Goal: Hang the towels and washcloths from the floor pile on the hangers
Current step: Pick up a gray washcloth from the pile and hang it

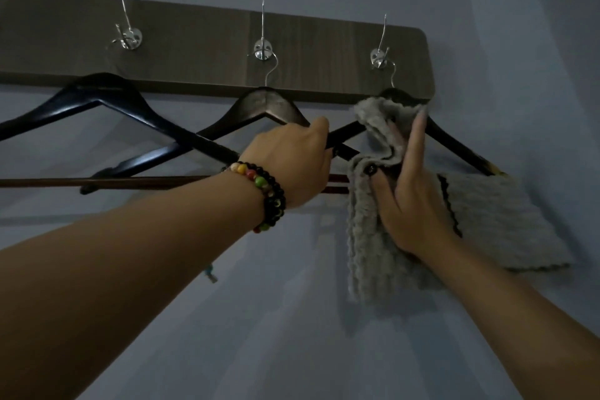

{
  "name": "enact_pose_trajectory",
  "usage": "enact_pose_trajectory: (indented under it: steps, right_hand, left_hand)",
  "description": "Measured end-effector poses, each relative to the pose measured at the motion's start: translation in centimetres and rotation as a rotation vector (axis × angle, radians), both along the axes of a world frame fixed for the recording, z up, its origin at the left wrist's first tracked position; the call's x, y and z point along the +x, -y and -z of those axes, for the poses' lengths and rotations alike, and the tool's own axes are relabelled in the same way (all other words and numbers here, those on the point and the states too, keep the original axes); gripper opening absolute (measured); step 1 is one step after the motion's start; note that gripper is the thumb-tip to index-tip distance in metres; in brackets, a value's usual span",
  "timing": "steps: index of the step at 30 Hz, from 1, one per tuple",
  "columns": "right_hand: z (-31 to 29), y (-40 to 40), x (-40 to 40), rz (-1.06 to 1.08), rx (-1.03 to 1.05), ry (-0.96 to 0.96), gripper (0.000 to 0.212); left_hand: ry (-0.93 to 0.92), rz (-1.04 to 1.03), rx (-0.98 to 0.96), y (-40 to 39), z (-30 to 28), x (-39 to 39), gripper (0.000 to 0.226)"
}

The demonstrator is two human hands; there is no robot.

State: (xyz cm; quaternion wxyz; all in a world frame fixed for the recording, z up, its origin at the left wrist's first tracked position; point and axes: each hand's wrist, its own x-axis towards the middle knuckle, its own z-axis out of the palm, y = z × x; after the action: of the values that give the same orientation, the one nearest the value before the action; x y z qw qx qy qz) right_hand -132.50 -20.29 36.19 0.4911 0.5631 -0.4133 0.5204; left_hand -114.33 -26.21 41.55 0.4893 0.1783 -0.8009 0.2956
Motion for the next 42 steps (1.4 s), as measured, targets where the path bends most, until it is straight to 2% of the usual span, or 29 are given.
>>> enact_pose_trajectory:
  steps: [3,6,9,13,15,18,19,25,29,33,39,42]
  right_hand:
    - [0.2,-0.8,-0.4,0.026,0.018,0.051,0.071]
    - [-0.1,-1.7,-0.5,0.139,0.077,0.036,0.061]
    - [-1.8,-2.5,-0.2,0.22,0.219,0.052,0.059]
    - [-4.0,-4.0,-0.2,0.212,0.485,0.113,0.031]
    - [-4.8,-4.8,0.1,0.214,0.596,0.155,0.038]
    - [-5.5,-5.5,0.9,0.242,0.772,0.244,0.065]
    - [-5.6,-5.6,1.0,0.247,0.804,0.268,0.069]
    - [-6.1,-5.9,2.2,0.252,0.888,0.315,0.058]
    - [-6.7,-5.6,2.6,0.175,0.85,0.169,0.04]
    - [-6.4,-6.0,2.3,0.105,0.92,0.176,0.026]
    - [-6.9,-6.6,3.2,0.227,1.105,0.143,0.027]
    - [-6.9,-6.8,4.0,0.176,1.088,0.199,0.024]
  left_hand:
    - [0.025,-0.001,0.032,-0.9,-0.2,0.0,0.019]
    - [0.041,-0.002,0.06,-1.4,-0.4,0.1,0.018]
    - [0.051,-0.008,0.078,-1.7,-0.4,0.2,0.016]
    - [0.059,0.007,0.091,-1.9,-0.1,0.0,0.018]
    - [0.061,0.021,0.087,-1.8,0.2,-0.2,0.02]
    - [0.048,0.015,0.082,-1.8,0.4,-0.3,0.021]
    - [0.043,0.011,0.079,-1.8,0.5,-0.3,0.021]
    - [0.012,0.011,0.062,-1.6,0.6,-0.4,0.021]
    - [0.0,0.004,0.067,-1.2,1.0,-0.7,0.021]
    - [-0.019,-0.01,0.041,-0.9,1.2,-0.9,0.023]
    - [-0.04,-0.029,0.018,-1.1,1.3,-1.0,0.024]
    - [-0.036,-0.039,0.017,-1.3,1.1,-0.9,0.024]
